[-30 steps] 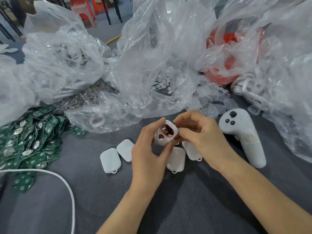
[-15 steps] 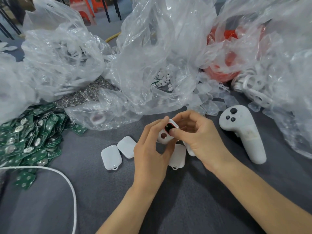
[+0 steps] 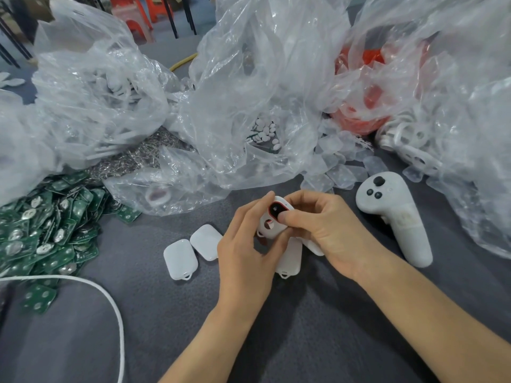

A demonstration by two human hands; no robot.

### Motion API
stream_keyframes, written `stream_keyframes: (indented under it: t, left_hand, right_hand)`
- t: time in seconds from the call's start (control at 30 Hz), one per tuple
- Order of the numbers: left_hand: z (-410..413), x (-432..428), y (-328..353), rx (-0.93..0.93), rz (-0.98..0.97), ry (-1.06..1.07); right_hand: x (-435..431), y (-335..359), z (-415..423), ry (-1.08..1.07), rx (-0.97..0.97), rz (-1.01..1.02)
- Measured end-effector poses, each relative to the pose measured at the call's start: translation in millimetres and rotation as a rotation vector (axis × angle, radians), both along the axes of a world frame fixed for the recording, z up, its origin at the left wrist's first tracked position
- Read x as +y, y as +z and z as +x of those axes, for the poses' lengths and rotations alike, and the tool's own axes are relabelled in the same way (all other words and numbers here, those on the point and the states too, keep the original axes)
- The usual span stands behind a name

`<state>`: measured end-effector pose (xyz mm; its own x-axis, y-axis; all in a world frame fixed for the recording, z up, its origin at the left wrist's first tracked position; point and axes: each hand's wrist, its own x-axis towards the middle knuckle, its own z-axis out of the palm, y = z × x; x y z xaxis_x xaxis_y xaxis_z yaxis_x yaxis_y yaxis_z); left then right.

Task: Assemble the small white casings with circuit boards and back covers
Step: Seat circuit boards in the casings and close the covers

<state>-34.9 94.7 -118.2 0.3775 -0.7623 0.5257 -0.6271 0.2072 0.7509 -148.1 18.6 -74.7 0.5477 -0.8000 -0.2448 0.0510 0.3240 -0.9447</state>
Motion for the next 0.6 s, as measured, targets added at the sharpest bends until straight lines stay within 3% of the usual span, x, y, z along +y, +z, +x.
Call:
stream_keyframes:
  t: [0.23, 0.6]
  left_hand:
    - [-0.2, 0.3, 1.3, 0.016, -0.01, -0.008]
    - [1.8, -0.3, 3.4, 0.023, -0.078, -0.004]
  right_hand:
    - [-1.4, -0.9, -0.7, 0.064, -0.113, 0.124]
    - [-1.5, 3.9, -3.4, 0.137, -0.258, 0.155]
